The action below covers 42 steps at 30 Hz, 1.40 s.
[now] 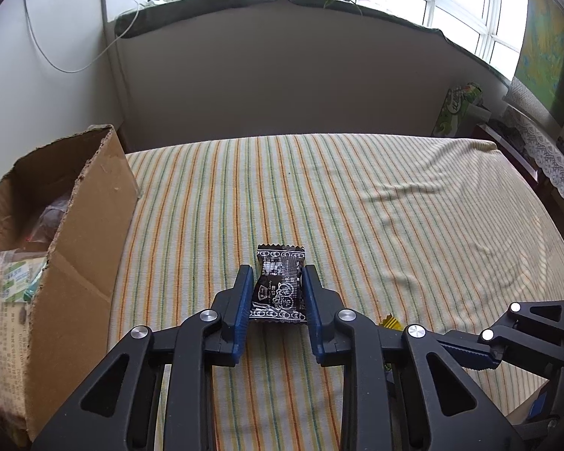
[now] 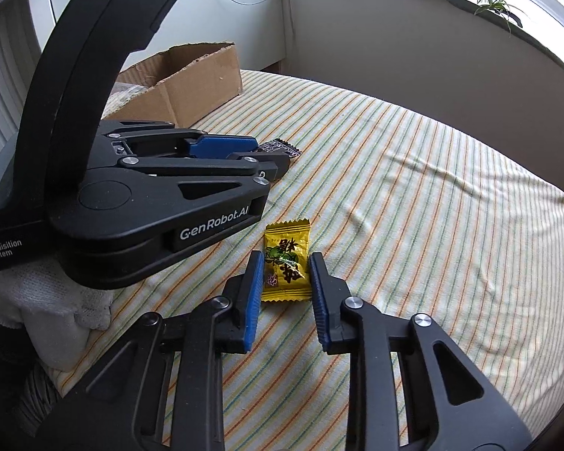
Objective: Organize snacks
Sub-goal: 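Grasp the black-wrapped candy with the left gripper while the right grasps the yellow candy, then carry the black and yellow candies into the box and open both grippers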
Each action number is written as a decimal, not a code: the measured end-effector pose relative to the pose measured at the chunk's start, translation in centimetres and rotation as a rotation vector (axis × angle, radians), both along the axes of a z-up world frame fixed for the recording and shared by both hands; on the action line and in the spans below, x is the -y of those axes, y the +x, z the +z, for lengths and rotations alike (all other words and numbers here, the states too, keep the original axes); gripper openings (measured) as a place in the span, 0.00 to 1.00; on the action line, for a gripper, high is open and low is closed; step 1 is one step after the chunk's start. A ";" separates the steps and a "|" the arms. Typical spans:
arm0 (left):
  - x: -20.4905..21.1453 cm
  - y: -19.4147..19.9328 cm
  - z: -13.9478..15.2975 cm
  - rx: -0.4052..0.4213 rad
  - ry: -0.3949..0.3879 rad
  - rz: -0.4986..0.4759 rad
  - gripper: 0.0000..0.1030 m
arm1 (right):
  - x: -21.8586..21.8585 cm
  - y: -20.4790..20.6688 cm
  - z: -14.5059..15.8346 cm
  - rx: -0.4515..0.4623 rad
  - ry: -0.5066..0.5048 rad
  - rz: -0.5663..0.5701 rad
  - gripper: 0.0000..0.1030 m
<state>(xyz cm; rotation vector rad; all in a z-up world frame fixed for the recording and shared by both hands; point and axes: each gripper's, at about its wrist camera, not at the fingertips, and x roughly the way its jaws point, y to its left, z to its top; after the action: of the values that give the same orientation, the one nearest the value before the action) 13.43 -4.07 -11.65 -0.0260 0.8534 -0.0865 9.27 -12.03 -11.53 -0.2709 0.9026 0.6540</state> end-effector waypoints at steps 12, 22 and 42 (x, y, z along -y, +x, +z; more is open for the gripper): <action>-1.0 -2.9 2.9 0.087 -0.086 0.014 0.24 | 2.4 0.5 2.3 0.024 0.059 -0.071 0.24; -1.9 -7.0 7.9 0.243 -0.114 -0.007 0.24 | 2.3 0.6 5.4 0.068 0.132 -0.111 0.24; -14.1 -11.1 9.0 0.321 -0.086 0.213 0.24 | -11.5 1.5 7.9 0.113 0.220 0.009 0.24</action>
<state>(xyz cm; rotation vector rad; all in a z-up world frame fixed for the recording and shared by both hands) 2.35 10.00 -2.61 -0.1786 0.5218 0.0715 10.82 -0.54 -3.62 -0.1135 0.7150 0.7324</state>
